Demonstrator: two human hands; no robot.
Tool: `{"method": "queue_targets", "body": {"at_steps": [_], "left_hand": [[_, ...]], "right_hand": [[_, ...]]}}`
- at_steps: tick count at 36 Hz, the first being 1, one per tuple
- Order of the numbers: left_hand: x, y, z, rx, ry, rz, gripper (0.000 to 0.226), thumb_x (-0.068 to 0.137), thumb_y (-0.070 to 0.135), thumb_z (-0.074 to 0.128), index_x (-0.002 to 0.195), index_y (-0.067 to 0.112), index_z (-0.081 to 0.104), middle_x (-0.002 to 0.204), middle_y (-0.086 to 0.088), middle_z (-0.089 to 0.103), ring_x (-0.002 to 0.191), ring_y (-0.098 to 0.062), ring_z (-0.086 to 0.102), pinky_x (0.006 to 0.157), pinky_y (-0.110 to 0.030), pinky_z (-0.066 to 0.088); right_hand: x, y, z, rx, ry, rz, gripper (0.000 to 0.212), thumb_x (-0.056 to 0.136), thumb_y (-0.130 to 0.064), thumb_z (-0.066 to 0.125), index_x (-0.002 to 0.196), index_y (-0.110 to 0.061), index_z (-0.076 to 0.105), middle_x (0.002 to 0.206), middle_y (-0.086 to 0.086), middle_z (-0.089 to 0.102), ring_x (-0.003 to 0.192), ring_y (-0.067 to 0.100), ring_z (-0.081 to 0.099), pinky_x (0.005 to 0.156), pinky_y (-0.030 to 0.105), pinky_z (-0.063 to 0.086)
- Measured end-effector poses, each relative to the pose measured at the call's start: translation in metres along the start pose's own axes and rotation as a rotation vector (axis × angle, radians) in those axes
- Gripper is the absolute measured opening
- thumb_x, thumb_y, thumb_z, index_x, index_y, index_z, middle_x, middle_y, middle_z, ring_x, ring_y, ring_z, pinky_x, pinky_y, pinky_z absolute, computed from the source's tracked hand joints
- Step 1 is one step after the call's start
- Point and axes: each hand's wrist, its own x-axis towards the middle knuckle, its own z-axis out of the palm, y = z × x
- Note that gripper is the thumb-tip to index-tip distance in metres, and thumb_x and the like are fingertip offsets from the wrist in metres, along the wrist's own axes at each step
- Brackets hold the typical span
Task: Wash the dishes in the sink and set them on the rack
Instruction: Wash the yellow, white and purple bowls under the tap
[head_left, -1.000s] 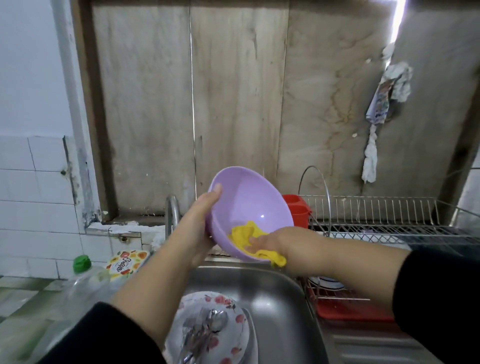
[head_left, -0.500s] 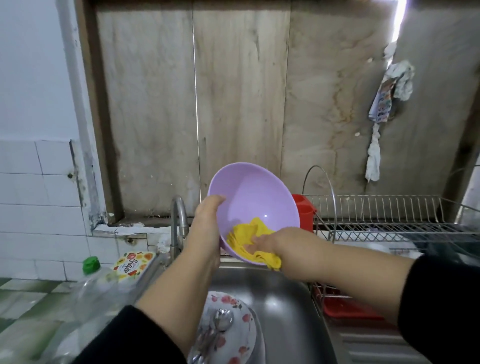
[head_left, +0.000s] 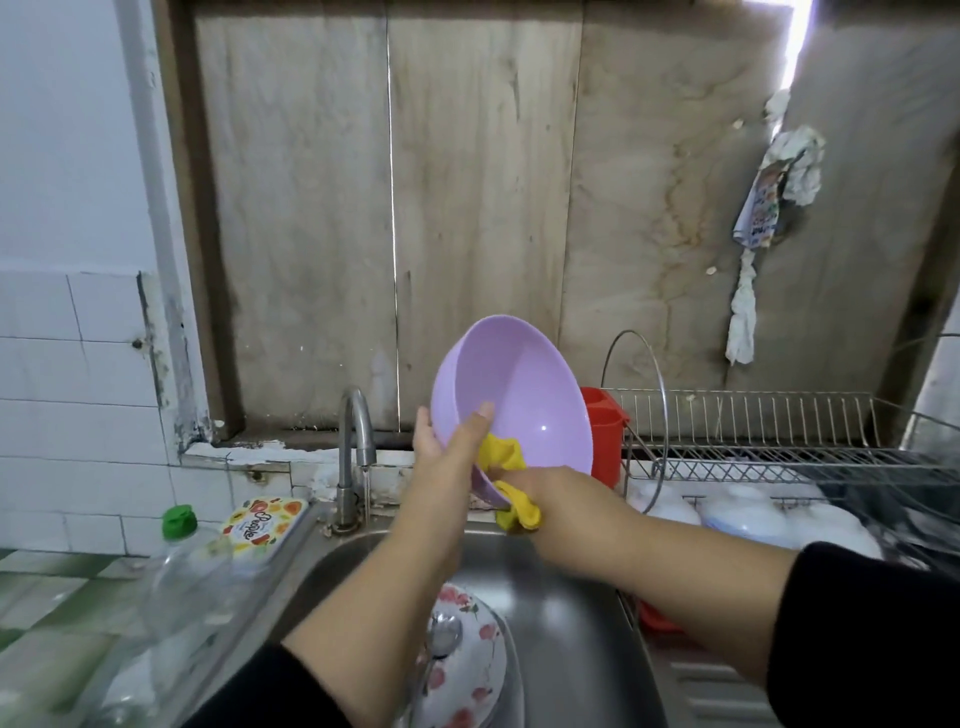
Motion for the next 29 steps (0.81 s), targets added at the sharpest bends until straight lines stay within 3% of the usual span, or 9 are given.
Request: {"method": "queue_targets", "body": {"at_steps": [3,6,10,13,15,17,21,25,29], "left_hand": [[0.013,0.017,-0.014,-0.043,-0.060,-0.067,0.134,0.041,0.049,0.082,0.151,0.014,0.014,0.138,-0.006,0.052,0.120,-0.023,0.056,0.102,-0.043,0.044],[0.021,0.031,-0.020,-0.053,-0.034,-0.072,0.085,0.062,0.040,0.067,0.138,0.013,0.040,0.122,-0.011,0.064,0.100,-0.024,0.065,0.073,-0.032,0.053],[0.006,0.012,0.003,-0.003,0.111,0.046,0.086,0.064,0.041,0.059,0.142,0.015,0.032,0.130,-0.008,0.055,0.088,-0.017,0.066,0.067,-0.029,0.050],[-0.012,-0.010,0.012,0.055,0.070,0.069,0.062,0.080,0.034,0.066,0.134,0.022,0.039,0.113,-0.001,0.060,0.075,-0.001,0.064,0.062,-0.014,0.049],[-0.009,-0.011,0.006,0.038,0.007,0.017,0.077,0.068,0.043,0.076,0.132,0.017,0.041,0.108,-0.007,0.060,0.081,-0.003,0.066,0.071,-0.018,0.051],[-0.002,0.001,-0.007,-0.010,0.021,-0.068,0.112,0.050,0.060,0.079,0.142,0.017,0.033,0.127,-0.010,0.057,0.109,-0.020,0.062,0.093,-0.040,0.049],[0.008,0.006,-0.018,-0.043,0.090,-0.111,0.071,0.076,0.046,0.061,0.137,0.015,0.044,0.124,-0.011,0.062,0.099,-0.025,0.064,0.080,-0.038,0.052],[-0.007,-0.013,0.007,0.099,0.165,-0.013,0.104,0.054,0.068,0.062,0.144,0.025,0.031,0.131,-0.003,0.056,0.114,-0.022,0.058,0.099,-0.047,0.046],[-0.019,-0.016,0.009,0.158,0.100,-0.057,0.130,0.038,0.093,0.052,0.149,0.033,0.021,0.147,0.006,0.039,0.131,-0.017,0.043,0.109,-0.044,0.037]], "right_hand": [[-0.002,0.021,-0.009,-0.126,0.003,-0.149,0.060,0.080,-0.003,0.060,0.129,-0.037,0.055,0.121,-0.005,0.064,0.103,0.020,0.063,0.079,0.030,0.052],[0.000,0.036,-0.016,-0.383,0.099,-0.363,0.056,0.054,-0.002,0.073,0.108,-0.017,0.072,0.107,0.009,0.072,0.090,0.025,0.071,0.063,0.037,0.059],[0.004,0.006,-0.007,-0.150,0.030,-0.031,0.059,0.082,-0.003,0.059,0.134,-0.031,0.052,0.132,0.003,0.058,0.117,0.025,0.056,0.088,0.033,0.050],[0.005,-0.010,0.002,0.047,0.058,0.062,0.030,0.088,-0.006,0.050,0.112,-0.020,0.061,0.110,0.005,0.065,0.102,0.025,0.058,0.072,0.029,0.044],[-0.001,-0.002,0.003,0.039,0.016,0.058,0.029,0.088,-0.009,0.051,0.110,-0.025,0.061,0.109,0.002,0.065,0.099,0.023,0.058,0.067,0.026,0.039],[-0.006,0.014,0.000,-0.080,-0.073,0.023,0.047,0.087,-0.008,0.053,0.124,-0.036,0.058,0.122,-0.004,0.062,0.111,0.022,0.056,0.081,0.026,0.044],[-0.008,0.020,-0.001,-0.353,-0.133,-0.056,0.064,0.087,-0.006,0.051,0.141,-0.038,0.040,0.147,-0.010,0.041,0.129,0.021,0.046,0.101,0.032,0.039],[-0.001,-0.011,0.009,0.053,0.064,0.032,0.029,0.087,-0.005,0.052,0.108,-0.020,0.063,0.113,0.004,0.065,0.101,0.025,0.058,0.082,0.031,0.046],[-0.002,-0.019,0.011,0.386,0.105,0.139,0.010,0.086,-0.008,0.060,0.093,-0.012,0.065,0.091,0.001,0.069,0.081,0.012,0.059,0.071,0.021,0.046]]}}
